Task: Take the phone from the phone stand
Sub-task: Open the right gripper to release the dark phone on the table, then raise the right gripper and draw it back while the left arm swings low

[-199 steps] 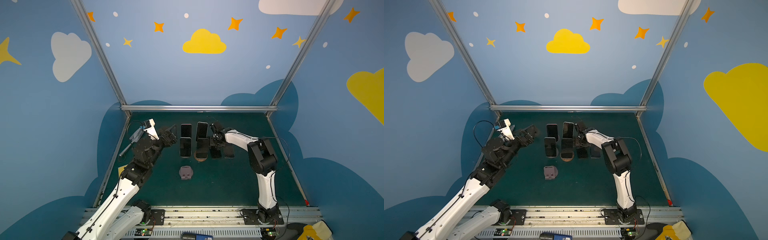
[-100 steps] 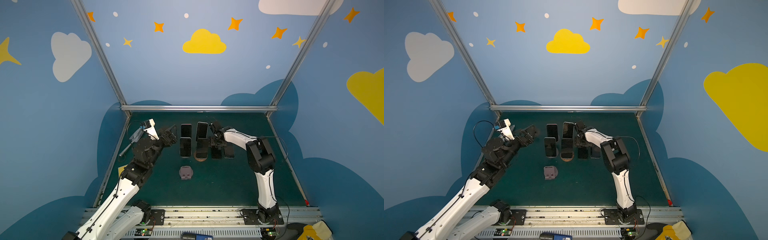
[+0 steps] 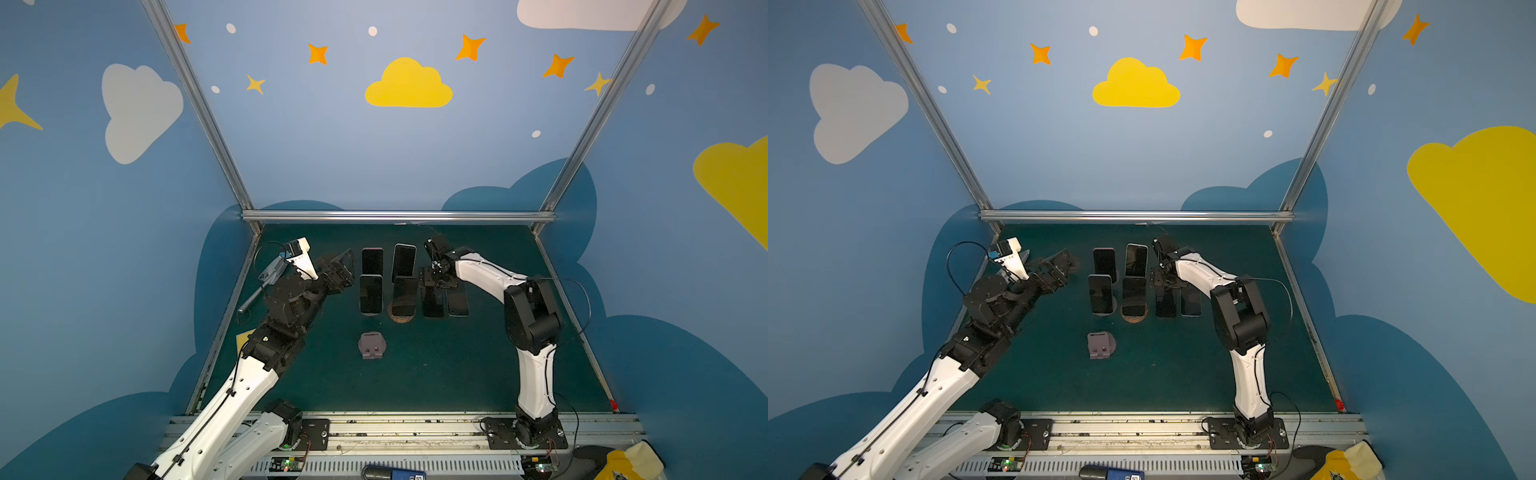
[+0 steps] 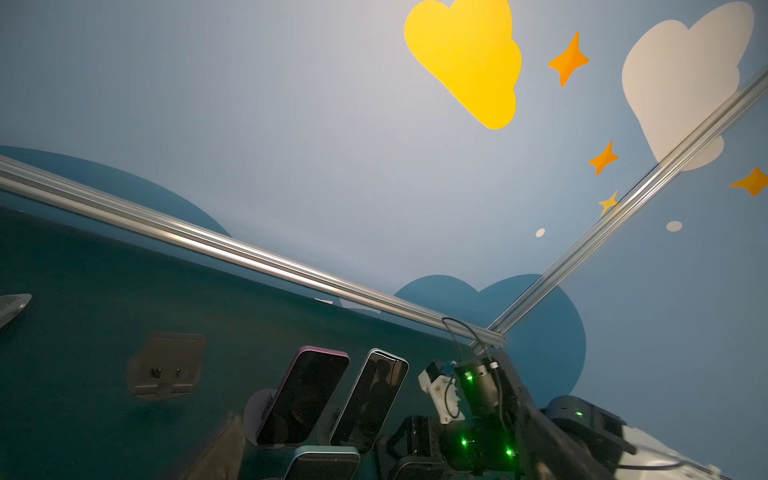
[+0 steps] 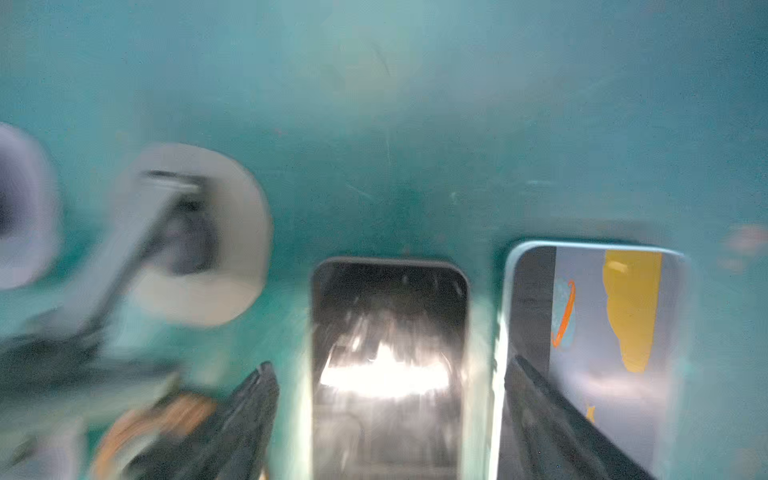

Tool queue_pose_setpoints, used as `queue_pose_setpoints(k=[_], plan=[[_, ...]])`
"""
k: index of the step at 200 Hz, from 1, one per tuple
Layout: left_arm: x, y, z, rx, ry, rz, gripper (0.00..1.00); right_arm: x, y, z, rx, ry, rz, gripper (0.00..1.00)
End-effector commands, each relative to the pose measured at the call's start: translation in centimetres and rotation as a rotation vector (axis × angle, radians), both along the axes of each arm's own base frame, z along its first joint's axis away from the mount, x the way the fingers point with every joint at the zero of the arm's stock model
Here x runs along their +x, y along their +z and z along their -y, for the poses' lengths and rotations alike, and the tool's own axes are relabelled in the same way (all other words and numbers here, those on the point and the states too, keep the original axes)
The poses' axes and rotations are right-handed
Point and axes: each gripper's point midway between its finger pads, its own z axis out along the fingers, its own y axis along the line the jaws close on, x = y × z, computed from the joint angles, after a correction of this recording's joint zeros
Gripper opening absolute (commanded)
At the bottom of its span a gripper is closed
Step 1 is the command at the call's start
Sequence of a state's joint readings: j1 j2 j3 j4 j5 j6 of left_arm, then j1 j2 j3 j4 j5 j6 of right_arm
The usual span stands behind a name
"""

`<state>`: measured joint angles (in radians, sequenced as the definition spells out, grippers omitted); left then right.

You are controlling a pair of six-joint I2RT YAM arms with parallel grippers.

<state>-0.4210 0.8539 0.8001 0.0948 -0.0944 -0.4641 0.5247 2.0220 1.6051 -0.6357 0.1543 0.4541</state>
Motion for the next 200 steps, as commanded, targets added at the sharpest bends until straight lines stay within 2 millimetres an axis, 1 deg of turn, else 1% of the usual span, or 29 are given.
queue_pose_setpoints(k=[1, 19, 22, 35, 49, 51, 53, 55, 57, 60, 65, 75, 77, 78, 79, 80, 82, 91, 108, 116, 123, 144, 181, 200], plan=[[-0.2, 1.0, -0.9, 0.038, 0.050, 0.023, 1.00, -0.2, 6.7, 0.9, 0.026, 0.004, 0.104, 0.86], [-0.4, 0.3, -1.4, 0.063, 0.087, -0.020, 1.00, -1.8, 9.1, 1.9, 0.036, 0.007, 0.134, 0.86], [-0.5, 0.1, -1.4, 0.063, 0.089, -0.030, 1.00, -2.2, 9.1, 2.2, 0.037, 0.005, 0.133, 0.85], [-1.1, -1.4, -1.5, 0.055, 0.083, -0.102, 1.00, -4.2, 10.6, 3.2, 0.070, 0.003, 0.173, 0.85], [-2.2, -4.1, -1.7, 0.044, 0.081, -0.198, 1.00, -7.0, 10.9, 4.8, 0.096, -0.015, 0.212, 0.84], [-2.5, -4.4, -1.7, 0.045, 0.080, -0.209, 1.00, -7.2, 10.7, 5.1, 0.094, -0.021, 0.214, 0.84], [-2.7, -4.8, -1.7, 0.046, 0.079, -0.219, 1.00, -7.9, 11.0, 5.5, 0.105, -0.026, 0.229, 0.84], [-2.9, -5.1, -1.8, 0.047, 0.079, -0.228, 1.00, -8.0, 11.2, 5.5, 0.111, -0.028, 0.237, 0.84], [-3.1, -5.6, -1.8, 0.051, 0.079, -0.243, 0.99, -8.7, 11.1, 6.0, 0.112, -0.034, 0.243, 0.84], [-3.5, -6.3, -2.0, 0.054, 0.082, -0.261, 0.99, -9.1, 11.2, 6.2, 0.127, -0.038, 0.256, 0.85], [-4.2, -7.3, -1.9, 0.063, 0.075, -0.289, 0.99, -10.0, 10.8, 6.6, 0.139, -0.036, 0.270, 0.85], [-5.6, -9.3, -1.6, 0.083, 0.054, -0.349, 0.99, -11.5, 10.2, 6.5, 0.175, 0.039, 0.317, 0.85], [-5.9, -9.6, -1.6, 0.086, 0.049, -0.358, 0.99, -11.6, 10.2, 6.4, 0.180, 0.050, 0.324, 0.85], [-6.1, -9.9, -1.5, 0.087, 0.047, -0.366, 0.99, -11.8, 10.5, 6.5, 0.183, 0.058, 0.343, 0.85], [-6.3, -10.0, -1.5, 0.089, 0.045, -0.373, 0.99, -12.0, 10.1, 6.3, 0.186, 0.083, 0.347, 0.85], [-6.5, -10.2, -1.5, 0.090, 0.043, -0.379, 0.99, -12.0, 10.4, 6.3, 0.190, 0.089, 0.360, 0.85], [-6.8, -10.5, -1.4, 0.095, 0.038, -0.389, 0.99, -12.3, 10.0, 6.4, 0.191, 0.091, 0.366, 0.85], [-8.3, -12.0, -1.0, 0.113, 0.022, -0.433, 0.99, -13.4, 9.6, 7.3, 0.199, 0.077, 0.398, 0.87], [-10.5, -14.6, -0.7, 0.162, 0.022, -0.481, 0.99, -15.1, 9.5, 9.3, 0.178, 0.038, 0.423, 0.90], [-11.2, -15.7, -0.4, 0.186, 0.020, -0.497, 0.99, -15.7, 9.6, 10.2, 0.165, 0.015, 0.435, 0.91], [-11.7, -16.5, -0.1, 0.201, 0.016, -0.513, 1.00, -16.0, 9.7, 10.5, 0.166, 0.009, 0.444, 0.92], [-12.5, -18.5, 2.8, 0.237, -0.049, -0.561, 1.00, -16.5, 10.1, 10.8, 0.182, 0.003, 0.461, 0.92], [-12.3, -21.3, 7.4, 0.322, -0.095, -0.646, 1.00, -16.1, 9.6, 10.7, 0.165, -0.002, 0.444, 0.92], [-11.8, -22.6, 8.2, 0.342, -0.085, -0.661, 1.00, -16.0, 9.5, 11.1, 0.156, -0.012, 0.455, 0.92]])
